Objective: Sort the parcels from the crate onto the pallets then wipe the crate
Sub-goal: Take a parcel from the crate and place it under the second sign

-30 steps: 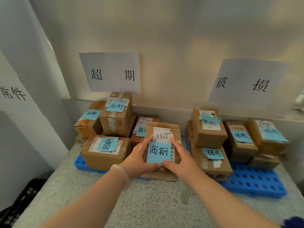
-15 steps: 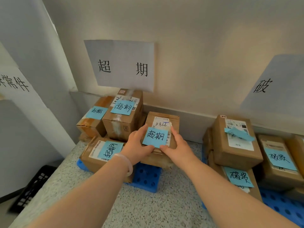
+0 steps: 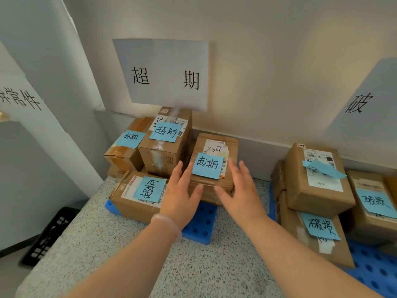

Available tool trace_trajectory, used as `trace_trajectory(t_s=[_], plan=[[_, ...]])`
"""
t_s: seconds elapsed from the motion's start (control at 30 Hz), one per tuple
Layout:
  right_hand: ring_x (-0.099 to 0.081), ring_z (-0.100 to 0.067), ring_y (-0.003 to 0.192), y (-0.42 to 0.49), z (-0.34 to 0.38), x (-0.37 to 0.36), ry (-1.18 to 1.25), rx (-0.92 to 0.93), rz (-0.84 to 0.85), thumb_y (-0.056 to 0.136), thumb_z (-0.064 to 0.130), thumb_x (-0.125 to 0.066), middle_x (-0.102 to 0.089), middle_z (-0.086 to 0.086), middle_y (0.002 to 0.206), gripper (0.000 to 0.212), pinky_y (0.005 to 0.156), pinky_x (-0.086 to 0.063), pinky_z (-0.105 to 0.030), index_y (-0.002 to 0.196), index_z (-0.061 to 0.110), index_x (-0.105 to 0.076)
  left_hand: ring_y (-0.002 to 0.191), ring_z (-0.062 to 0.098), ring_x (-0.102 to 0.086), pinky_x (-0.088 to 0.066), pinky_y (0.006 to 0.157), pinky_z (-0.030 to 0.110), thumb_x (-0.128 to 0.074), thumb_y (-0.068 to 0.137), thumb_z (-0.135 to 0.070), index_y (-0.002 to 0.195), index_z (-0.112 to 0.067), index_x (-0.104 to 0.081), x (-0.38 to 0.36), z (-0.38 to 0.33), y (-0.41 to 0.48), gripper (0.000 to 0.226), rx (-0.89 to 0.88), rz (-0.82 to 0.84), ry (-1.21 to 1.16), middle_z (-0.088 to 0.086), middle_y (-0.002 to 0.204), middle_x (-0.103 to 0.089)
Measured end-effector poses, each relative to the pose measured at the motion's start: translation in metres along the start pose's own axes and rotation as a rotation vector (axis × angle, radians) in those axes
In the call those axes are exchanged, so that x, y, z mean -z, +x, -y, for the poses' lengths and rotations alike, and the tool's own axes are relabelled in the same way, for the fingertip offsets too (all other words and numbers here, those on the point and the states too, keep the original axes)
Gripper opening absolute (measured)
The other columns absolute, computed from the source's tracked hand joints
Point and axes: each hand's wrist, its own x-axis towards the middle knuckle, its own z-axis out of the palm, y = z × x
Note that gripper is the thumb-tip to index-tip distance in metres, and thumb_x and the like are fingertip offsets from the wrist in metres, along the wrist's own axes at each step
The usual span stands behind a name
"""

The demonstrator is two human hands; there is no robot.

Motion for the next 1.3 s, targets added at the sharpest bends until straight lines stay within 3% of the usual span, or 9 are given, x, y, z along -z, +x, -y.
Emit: trace_trajectory(t_s=[0.07, 0.17, 0.3, 0.4, 0.5, 0.67, 0.8, 1.3], plan=[[0.002, -0.016, 0.151, -0.016, -0.003, -0.004, -0.139, 0.096, -0.018, 0.094, 0.047, -0.058, 0.010, 0.009, 0.164, 0.084, 0.121, -0.016, -0.041, 0.156, 0.040, -0.002, 0.150, 0.008, -0.001, -0.007, 0.119, 0.029, -0.044, 0.099, -0.051, 0.156, -0.037, -0.013, -0.001, 0.008, -0.014, 0.066, -0.084, -0.003, 0.113, -0.018, 0.163, 0.002], [0.010, -0.015, 0.151, -0.031, -0.010, -0.011, -0.315, 0.163, 0.045, 0.095, 0.046, -0.056, 0.016, 0.008, 0.164, 0.086, 0.123, -0.010, -0.042, 0.156, 0.038, 0.004, 0.151, 0.009, 0.009, 0.009, 0.117, 0.025, -0.016, 0.086, -0.069, 0.156, -0.035, -0.007, -0.008, 0.016, -0.022, 0.078, -0.185, 0.057, 0.303, -0.019, 0.160, 0.012], [0.028, -0.010, 0.144, -0.034, -0.011, -0.011, -0.449, 0.150, 0.138, 0.096, 0.043, -0.055, 0.036, 0.009, 0.157, 0.094, 0.122, 0.005, -0.039, 0.152, 0.036, 0.020, 0.151, 0.013, 0.014, 0.009, 0.118, 0.030, -0.001, 0.076, -0.073, 0.156, -0.036, 0.000, -0.015, 0.014, -0.017, 0.088, -0.148, 0.092, 0.394, -0.018, 0.159, 0.018], [0.026, -0.014, 0.147, -0.020, -0.006, -0.006, -0.462, 0.142, 0.173, 0.095, 0.044, -0.056, 0.036, 0.008, 0.157, 0.096, 0.116, 0.010, -0.036, 0.153, 0.035, 0.019, 0.151, 0.016, 0.014, 0.005, 0.121, 0.035, -0.011, 0.086, -0.074, 0.156, -0.036, 0.003, -0.012, 0.009, -0.008, 0.081, -0.110, 0.109, 0.421, -0.013, 0.163, 0.016], [0.024, -0.017, 0.148, -0.002, -0.002, -0.002, -0.496, 0.133, 0.217, 0.092, 0.053, -0.056, 0.035, 0.007, 0.157, 0.098, 0.119, 0.007, -0.038, 0.153, 0.034, 0.019, 0.150, 0.016, 0.018, 0.002, 0.124, 0.041, -0.028, 0.096, -0.066, 0.156, -0.036, 0.007, -0.008, 0.002, 0.004, 0.075, -0.051, 0.164, 0.432, -0.013, 0.162, 0.022], [0.022, -0.019, 0.149, 0.014, -0.001, -0.002, -0.515, 0.124, 0.275, 0.085, 0.065, -0.059, 0.037, 0.005, 0.157, 0.110, 0.123, 0.004, -0.043, 0.153, 0.033, 0.022, 0.150, 0.016, 0.019, 0.003, 0.122, 0.044, -0.031, 0.096, -0.066, 0.156, -0.035, 0.010, -0.007, -0.004, 0.018, 0.079, -0.011, 0.205, 0.433, -0.014, 0.160, 0.026], [0.022, -0.020, 0.149, 0.013, -0.004, -0.002, -0.532, 0.137, 0.230, 0.081, 0.068, -0.061, 0.034, 0.005, 0.158, 0.114, 0.122, 0.007, -0.044, 0.152, 0.035, 0.022, 0.150, 0.018, 0.019, 0.004, 0.123, 0.046, -0.032, 0.095, -0.068, 0.155, -0.036, 0.013, -0.006, -0.004, 0.019, 0.081, -0.018, 0.234, 0.477, -0.011, 0.160, 0.029], [0.026, -0.016, 0.147, -0.136, -0.019, 0.034, -0.572, -0.023, -0.007, 0.083, 0.074, -0.051, 0.030, 0.005, 0.160, 0.105, 0.120, 0.012, -0.040, 0.152, 0.040, 0.020, 0.151, 0.022, 0.016, 0.003, 0.121, 0.050, -0.043, 0.090, -0.071, 0.153, -0.043, 0.017, -0.009, -0.046, -0.079, 0.091, -0.327, 0.244, 0.583, -0.005, 0.162, 0.026]])
